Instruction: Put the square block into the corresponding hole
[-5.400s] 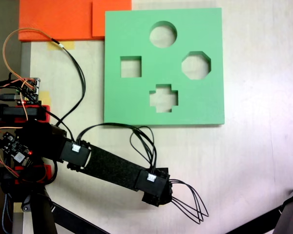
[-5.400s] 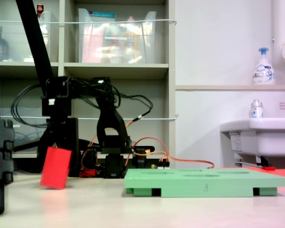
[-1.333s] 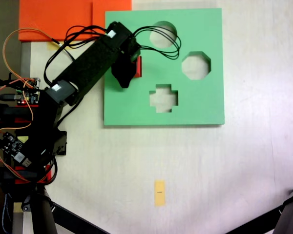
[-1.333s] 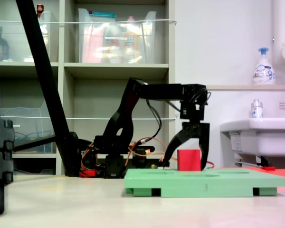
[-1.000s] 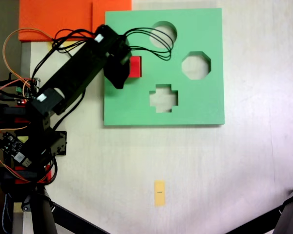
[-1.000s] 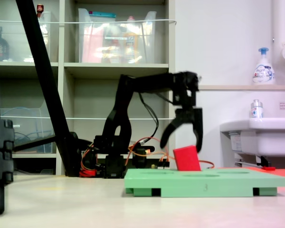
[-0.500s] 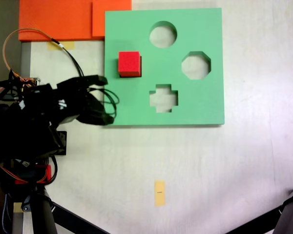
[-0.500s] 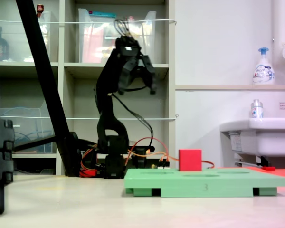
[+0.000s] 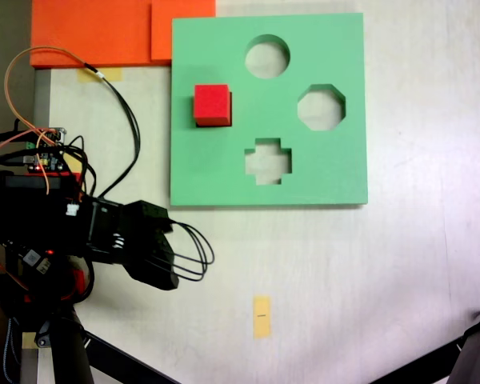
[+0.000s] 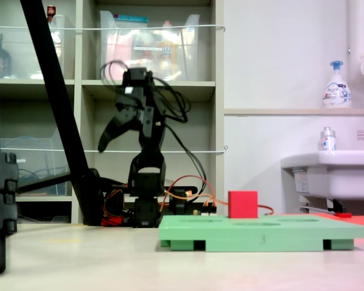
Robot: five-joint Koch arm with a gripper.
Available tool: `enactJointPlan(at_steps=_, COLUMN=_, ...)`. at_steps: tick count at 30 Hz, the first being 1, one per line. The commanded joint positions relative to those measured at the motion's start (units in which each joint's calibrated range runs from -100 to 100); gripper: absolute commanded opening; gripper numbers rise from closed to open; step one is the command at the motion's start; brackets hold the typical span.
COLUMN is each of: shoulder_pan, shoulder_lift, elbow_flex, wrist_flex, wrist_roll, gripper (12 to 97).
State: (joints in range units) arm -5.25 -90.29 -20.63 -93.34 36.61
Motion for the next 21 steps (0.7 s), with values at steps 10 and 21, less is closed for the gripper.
enactJointPlan(at_steps=10, shoulder_pan=-2.98, shoulder_lift=-9.71, elbow_flex=-35.80, wrist_flex=69.90, wrist_roll=-16.51, gripper=52.8)
enactJointPlan(at_steps=21, shoulder_pan=2.05, shoulder_lift=-9.71, elbow_flex=-62.92, wrist_flex=111.40, wrist_roll=-38.10, gripper=51.8)
